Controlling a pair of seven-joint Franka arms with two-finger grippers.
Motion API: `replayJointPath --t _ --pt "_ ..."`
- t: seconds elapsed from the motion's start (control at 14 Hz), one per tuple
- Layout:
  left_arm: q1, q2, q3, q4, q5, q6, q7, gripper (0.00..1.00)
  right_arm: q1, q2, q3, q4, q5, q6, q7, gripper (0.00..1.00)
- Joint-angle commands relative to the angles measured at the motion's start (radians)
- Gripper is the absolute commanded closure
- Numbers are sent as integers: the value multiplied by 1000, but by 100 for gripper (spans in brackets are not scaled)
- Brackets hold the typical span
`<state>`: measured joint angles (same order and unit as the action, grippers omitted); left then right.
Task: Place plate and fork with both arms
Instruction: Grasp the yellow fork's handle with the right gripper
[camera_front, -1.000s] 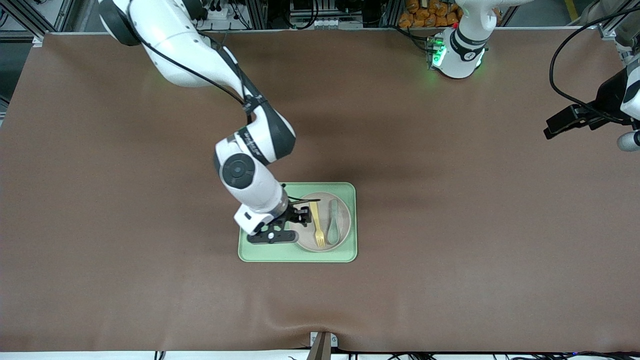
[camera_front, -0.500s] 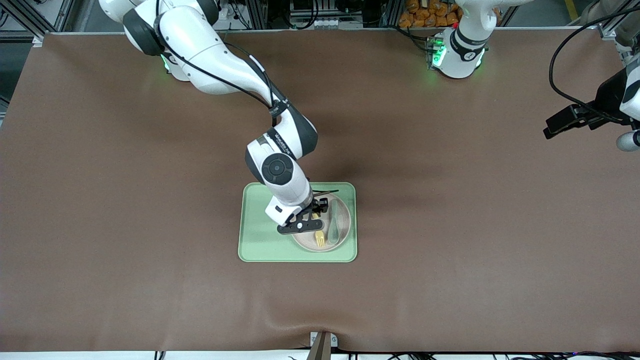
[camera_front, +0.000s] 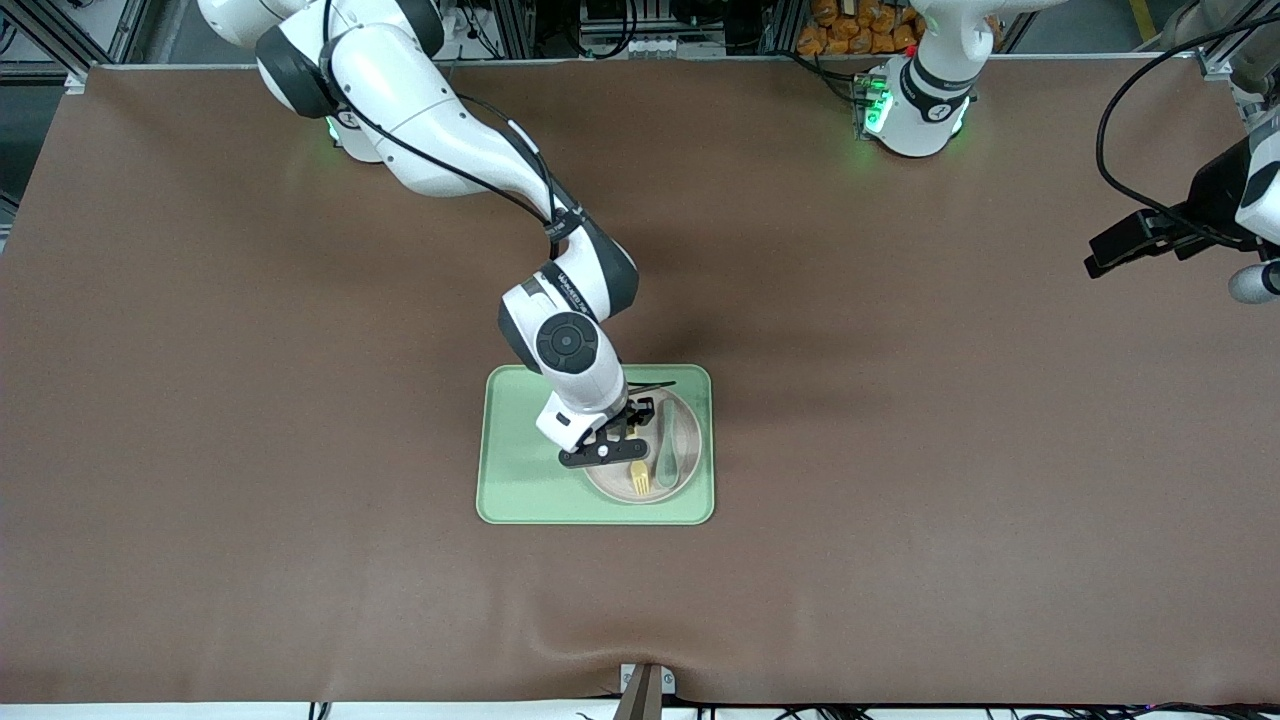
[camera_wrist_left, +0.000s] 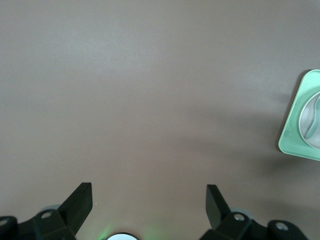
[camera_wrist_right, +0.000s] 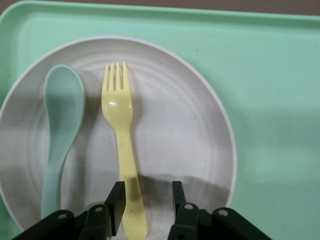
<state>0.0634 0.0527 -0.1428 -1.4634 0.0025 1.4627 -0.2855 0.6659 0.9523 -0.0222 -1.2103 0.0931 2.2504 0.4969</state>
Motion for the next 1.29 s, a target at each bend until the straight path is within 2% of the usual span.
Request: replayJointPath --t 0.0,0.21,0.36,0.57,0.64,0.71,0.79,1.0,1.21 --pt "6 -17 -3 -21 -19 -2 17 0 23 28 -12 37 -16 8 38 54" --pt "4 -16 -3 -18 -30 11 17 0 29 29 -12 40 -16 11 51 54" --pt "3 -10 -3 -20 -33 18 17 0 32 39 -12 37 -35 12 52 59" --pt "3 -10 -12 -20 -33 15 17 0 34 53 -12 37 -55 21 63 59" --pt "4 -11 -15 -21 -33 13 17 0 34 53 -12 37 -55 21 63 72" --pt "7 -11 -15 -20 -33 11 17 0 34 53 -12 40 -53 20 66 97" --pt "7 -11 -15 -21 -33 13 17 0 34 53 -12 41 -53 18 77 100" --pt "6 -10 -15 -23 -33 13 17 0 29 33 -10 48 -50 -5 91 100" --pt "6 -11 -15 -21 -33 11 17 0 15 20 -4 80 -39 -84 91 100"
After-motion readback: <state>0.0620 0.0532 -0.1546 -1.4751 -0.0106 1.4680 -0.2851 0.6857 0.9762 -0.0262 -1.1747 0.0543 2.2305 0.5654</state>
